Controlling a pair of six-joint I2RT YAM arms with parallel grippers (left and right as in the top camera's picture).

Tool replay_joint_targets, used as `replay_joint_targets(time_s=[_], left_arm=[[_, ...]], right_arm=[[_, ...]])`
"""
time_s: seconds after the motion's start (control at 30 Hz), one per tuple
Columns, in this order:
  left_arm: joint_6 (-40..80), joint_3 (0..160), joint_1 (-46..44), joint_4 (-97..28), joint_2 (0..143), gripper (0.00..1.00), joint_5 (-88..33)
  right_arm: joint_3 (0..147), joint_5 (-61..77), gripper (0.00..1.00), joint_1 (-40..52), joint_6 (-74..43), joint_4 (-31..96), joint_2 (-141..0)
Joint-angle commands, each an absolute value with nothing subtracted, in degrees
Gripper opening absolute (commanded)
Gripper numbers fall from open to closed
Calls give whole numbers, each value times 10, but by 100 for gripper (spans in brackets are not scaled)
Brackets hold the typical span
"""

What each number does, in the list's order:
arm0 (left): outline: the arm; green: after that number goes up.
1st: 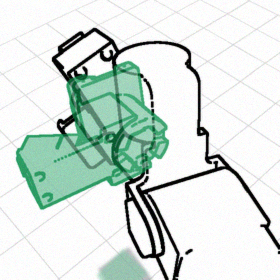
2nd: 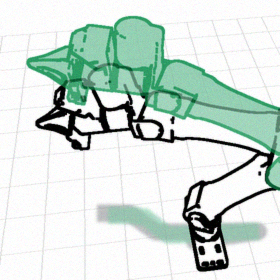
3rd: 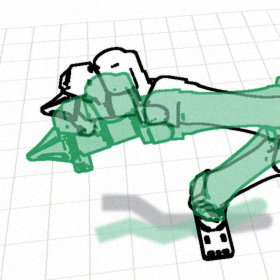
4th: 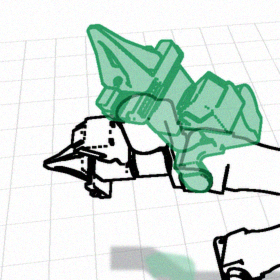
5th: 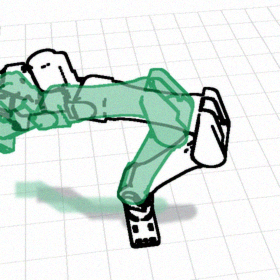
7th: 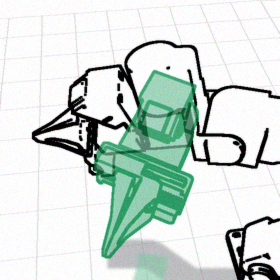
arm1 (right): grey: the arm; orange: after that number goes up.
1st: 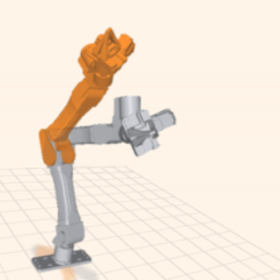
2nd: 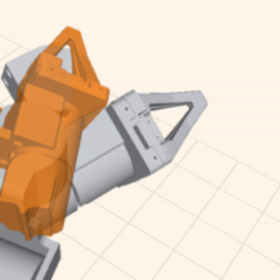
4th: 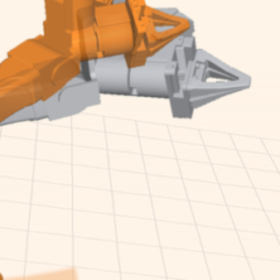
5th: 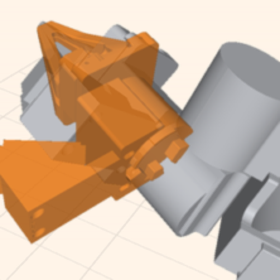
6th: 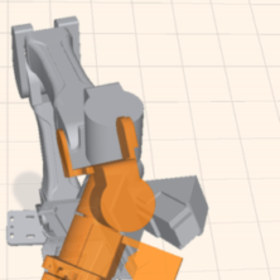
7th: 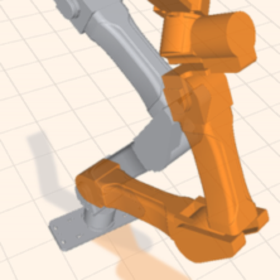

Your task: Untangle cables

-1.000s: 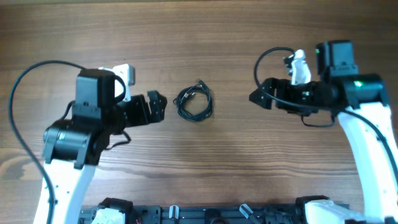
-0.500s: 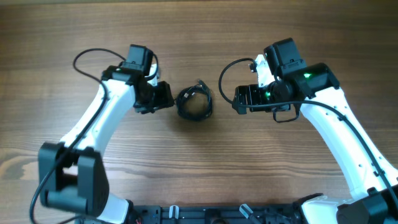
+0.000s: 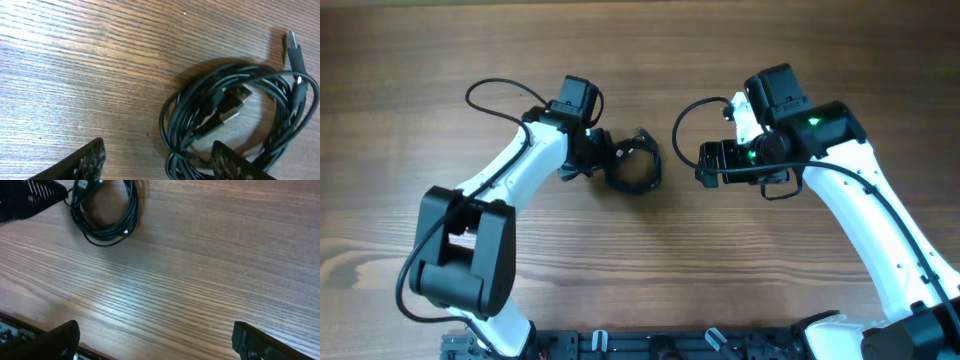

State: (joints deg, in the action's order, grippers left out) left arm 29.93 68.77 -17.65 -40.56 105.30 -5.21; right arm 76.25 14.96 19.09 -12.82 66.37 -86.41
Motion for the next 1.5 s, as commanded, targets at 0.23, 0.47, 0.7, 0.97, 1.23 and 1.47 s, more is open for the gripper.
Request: replay_joint_targets(time_s=[0.23,0.47,0.7,0.97,1.23,1.47], left_arm=[[335,692,-200,-400,1103,59,-40],[335,692,-234,-398,1103,4,-40],[286,752,-229,-494,1046,4,-53],[272,793,-230,-504,876,4,-53],[272,793,-230,-519,799,4,-83],[252,795,-230,-489,675,4,-149]], right_arm=[[771,155,100,194,-137,669,-869],[771,155,100,194,-137,669,-869],[771,117,95,194,-135,661,-869],[771,408,97,200,-22,511,-869],[771,281,90,208,-39,471,-869],[771,176,96,208,-124,468,-869]])
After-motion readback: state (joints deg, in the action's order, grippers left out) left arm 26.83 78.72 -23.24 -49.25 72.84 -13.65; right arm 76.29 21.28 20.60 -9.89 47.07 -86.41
